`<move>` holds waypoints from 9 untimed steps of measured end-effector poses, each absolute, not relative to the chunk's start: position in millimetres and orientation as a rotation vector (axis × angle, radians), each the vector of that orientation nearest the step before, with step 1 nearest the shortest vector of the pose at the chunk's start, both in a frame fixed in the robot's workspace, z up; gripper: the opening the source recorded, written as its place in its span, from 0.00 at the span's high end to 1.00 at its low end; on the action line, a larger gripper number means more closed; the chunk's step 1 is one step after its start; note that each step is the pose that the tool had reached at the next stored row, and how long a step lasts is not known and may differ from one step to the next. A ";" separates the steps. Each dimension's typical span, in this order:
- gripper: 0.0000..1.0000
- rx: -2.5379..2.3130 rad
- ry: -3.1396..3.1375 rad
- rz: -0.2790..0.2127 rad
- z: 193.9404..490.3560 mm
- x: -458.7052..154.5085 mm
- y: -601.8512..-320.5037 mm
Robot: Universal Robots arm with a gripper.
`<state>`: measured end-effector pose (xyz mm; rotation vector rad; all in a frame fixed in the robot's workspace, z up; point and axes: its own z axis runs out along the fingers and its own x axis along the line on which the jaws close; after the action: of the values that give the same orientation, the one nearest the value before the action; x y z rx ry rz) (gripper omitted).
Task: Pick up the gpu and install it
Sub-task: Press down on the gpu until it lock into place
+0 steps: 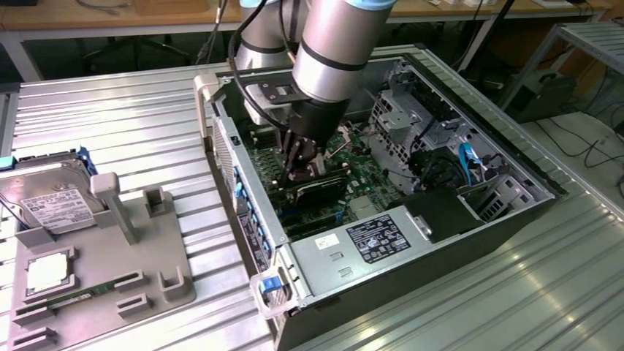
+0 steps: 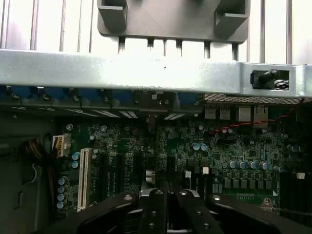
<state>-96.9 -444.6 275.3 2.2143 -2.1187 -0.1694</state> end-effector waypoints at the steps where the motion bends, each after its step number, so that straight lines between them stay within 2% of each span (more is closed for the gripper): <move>1: 0.89 2.215 -2.119 -0.168 275.2 -99.4 -444.5; 9: 0.89 2.212 -2.118 -0.141 273.2 -111.2 -444.6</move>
<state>-111.2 -444.6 273.2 2.2117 -2.1180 -0.1408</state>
